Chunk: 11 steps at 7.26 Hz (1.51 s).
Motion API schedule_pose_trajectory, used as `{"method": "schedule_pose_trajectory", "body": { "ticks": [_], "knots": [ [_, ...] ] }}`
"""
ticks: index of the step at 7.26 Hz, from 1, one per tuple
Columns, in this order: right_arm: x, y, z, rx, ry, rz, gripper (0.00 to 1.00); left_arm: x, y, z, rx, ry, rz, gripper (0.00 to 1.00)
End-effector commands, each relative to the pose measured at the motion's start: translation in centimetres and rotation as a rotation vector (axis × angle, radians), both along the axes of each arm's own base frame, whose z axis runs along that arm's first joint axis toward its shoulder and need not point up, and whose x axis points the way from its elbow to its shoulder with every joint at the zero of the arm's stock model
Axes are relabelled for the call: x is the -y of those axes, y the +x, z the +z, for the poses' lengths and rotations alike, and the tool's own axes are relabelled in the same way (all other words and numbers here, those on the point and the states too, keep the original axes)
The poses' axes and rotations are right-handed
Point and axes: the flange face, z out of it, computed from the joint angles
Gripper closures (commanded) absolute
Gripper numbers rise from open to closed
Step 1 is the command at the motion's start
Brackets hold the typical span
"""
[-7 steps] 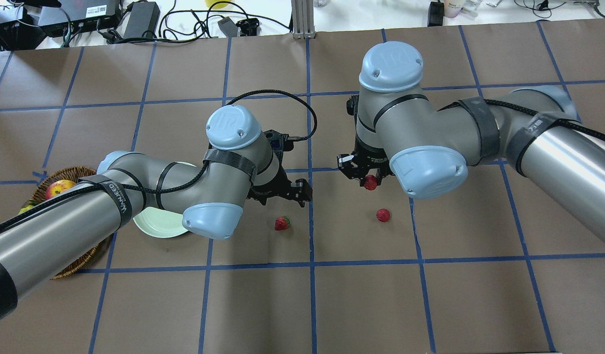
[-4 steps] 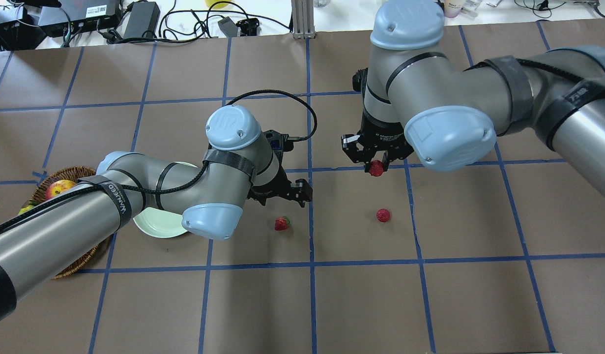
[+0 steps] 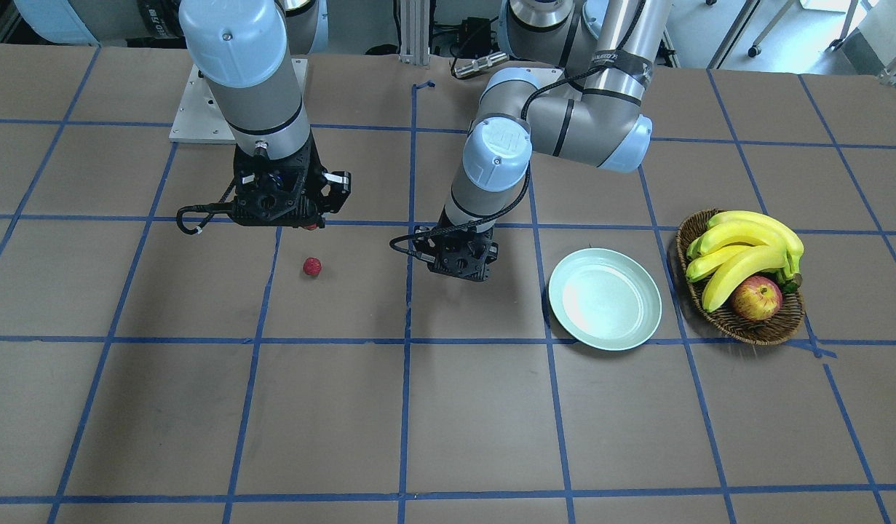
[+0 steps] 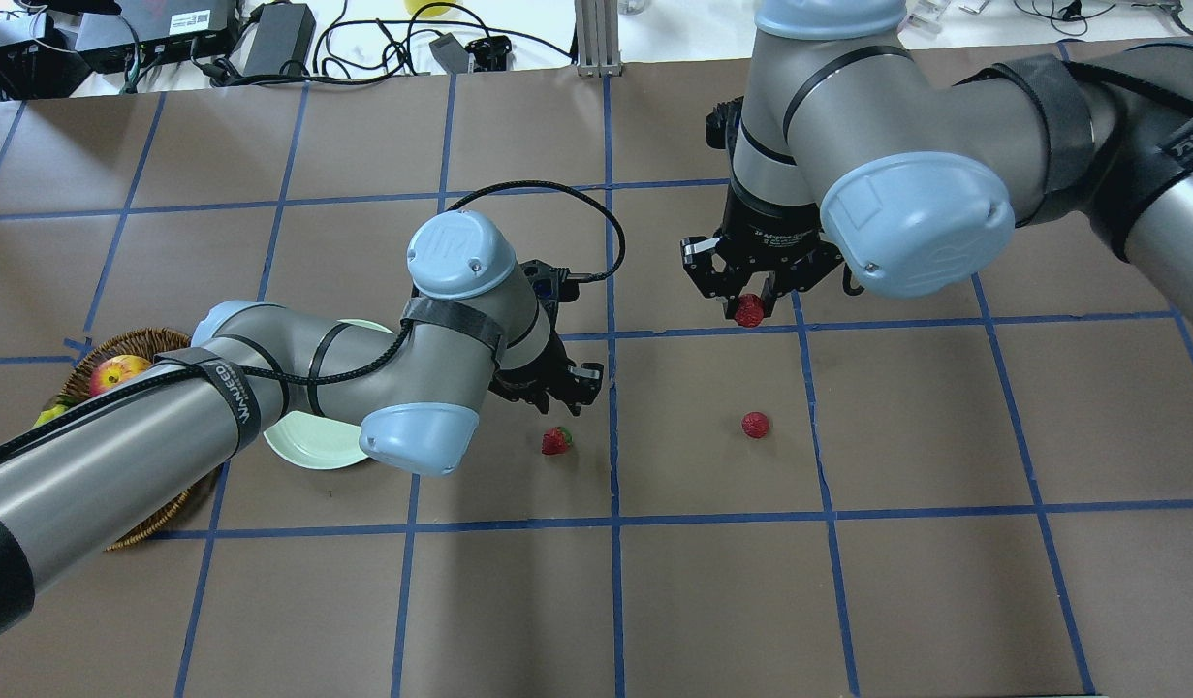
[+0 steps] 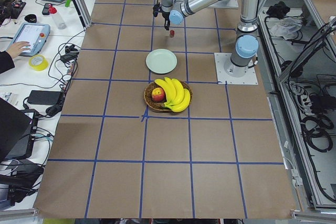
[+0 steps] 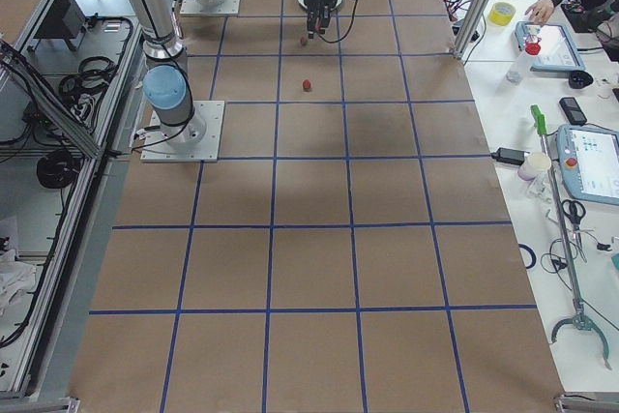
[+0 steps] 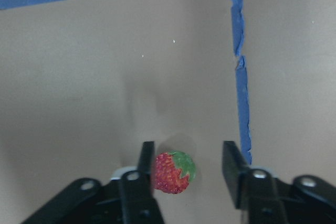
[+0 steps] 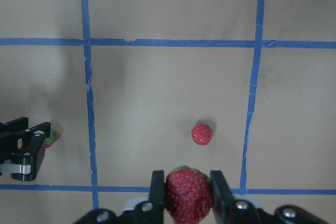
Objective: Collect all strawberries into plate
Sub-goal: 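Close the left gripper on the middle strawberry while right lifts its strawberry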
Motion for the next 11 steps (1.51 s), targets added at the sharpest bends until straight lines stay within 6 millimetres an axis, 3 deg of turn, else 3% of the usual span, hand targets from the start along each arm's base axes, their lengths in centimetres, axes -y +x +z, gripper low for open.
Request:
{"method": "schedule_pose_trajectory", "body": {
  "ticks": [1, 5, 8, 10, 11],
  "knots": [
    [-0.1, 0.1, -0.2, -0.002, 0.007, 0.003, 0.89, -0.3, 0.1, -0.8, 0.005, 0.017, 0.001, 0.00],
    [-0.2, 0.3, -0.4, -0.003, 0.011, 0.008, 0.93, -0.6, 0.2, -0.4, 0.012, 0.022, -0.002, 0.00],
    [-0.1, 0.4, -0.5, -0.002, 0.012, 0.008, 0.93, -2.0, 0.8, -2.6, 0.046, 0.079, -0.005, 0.00],
    [-0.1, 0.4, -0.6, 0.000, 0.012, 0.008, 0.93, -2.0, 0.8, -3.0, 0.047, 0.087, -0.003, 0.00],
    [-0.1, 0.5, -0.6, 0.000, 0.012, 0.009, 0.93, -1.8, 0.7, -2.9, 0.043, 0.084, -0.001, 0.09]
  ]
}}
